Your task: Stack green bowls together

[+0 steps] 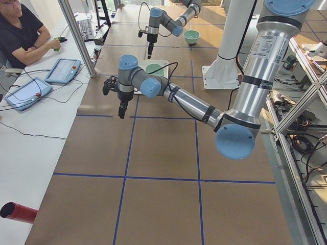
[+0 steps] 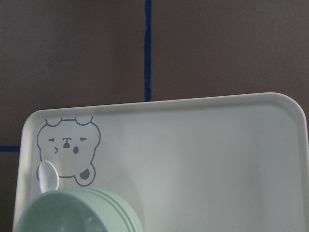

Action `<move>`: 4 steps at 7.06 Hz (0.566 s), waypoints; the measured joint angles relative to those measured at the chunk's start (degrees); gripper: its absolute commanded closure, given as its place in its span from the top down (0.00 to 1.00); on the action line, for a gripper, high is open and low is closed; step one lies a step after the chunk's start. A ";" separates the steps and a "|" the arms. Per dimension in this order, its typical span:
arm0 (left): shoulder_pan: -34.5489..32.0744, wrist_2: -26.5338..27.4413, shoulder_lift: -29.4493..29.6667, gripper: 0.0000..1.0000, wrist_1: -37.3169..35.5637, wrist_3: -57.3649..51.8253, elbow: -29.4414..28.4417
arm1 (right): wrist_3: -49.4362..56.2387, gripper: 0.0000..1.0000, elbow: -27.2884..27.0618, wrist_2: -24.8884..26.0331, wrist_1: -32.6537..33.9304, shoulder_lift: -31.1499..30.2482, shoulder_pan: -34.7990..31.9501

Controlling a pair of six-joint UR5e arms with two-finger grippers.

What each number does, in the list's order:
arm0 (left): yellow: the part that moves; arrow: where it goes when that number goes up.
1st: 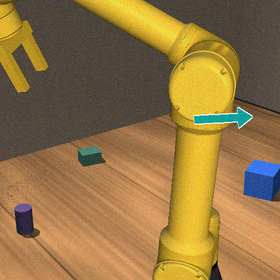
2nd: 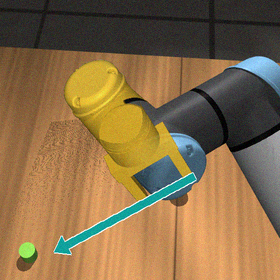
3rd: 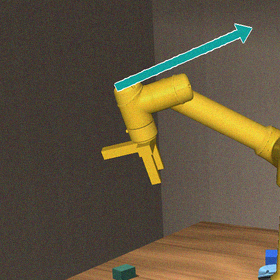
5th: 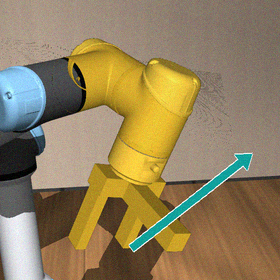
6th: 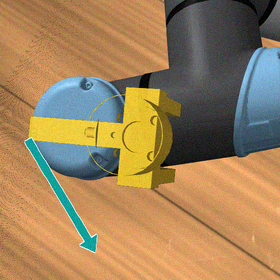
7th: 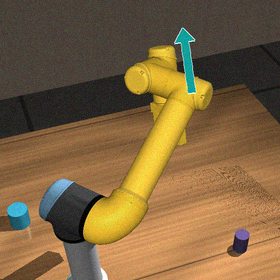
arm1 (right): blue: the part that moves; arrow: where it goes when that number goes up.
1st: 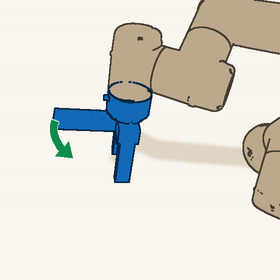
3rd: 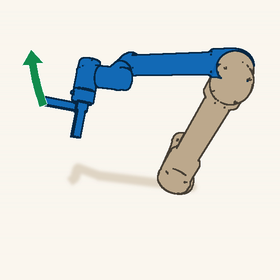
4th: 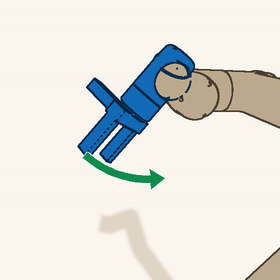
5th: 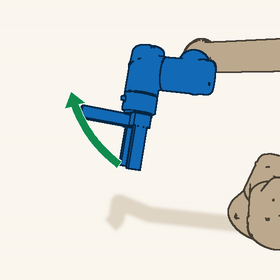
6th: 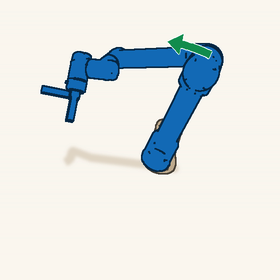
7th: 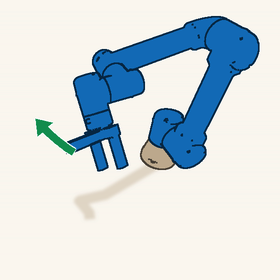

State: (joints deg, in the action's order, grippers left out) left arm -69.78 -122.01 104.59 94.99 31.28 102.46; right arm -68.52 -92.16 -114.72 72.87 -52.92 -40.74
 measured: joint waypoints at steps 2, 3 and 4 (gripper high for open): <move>-2.96 -2.07 -2.72 1.00 -0.24 -6.04 -0.04 | 14.04 1.00 -9.64 -4.62 12.94 -6.60 -6.46; -4.69 -3.03 -4.45 1.00 -0.32 -9.23 -0.03 | 22.54 1.00 -13.20 -6.73 16.69 -11.17 -10.23; -6.83 -4.51 -6.06 1.00 -0.76 -13.17 -0.26 | 31.20 1.00 -14.81 -9.48 17.98 -16.20 -14.95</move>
State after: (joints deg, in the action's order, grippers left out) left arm -76.61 -126.52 98.53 94.24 18.11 102.20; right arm -37.32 -106.97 -124.20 90.85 -69.12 -55.69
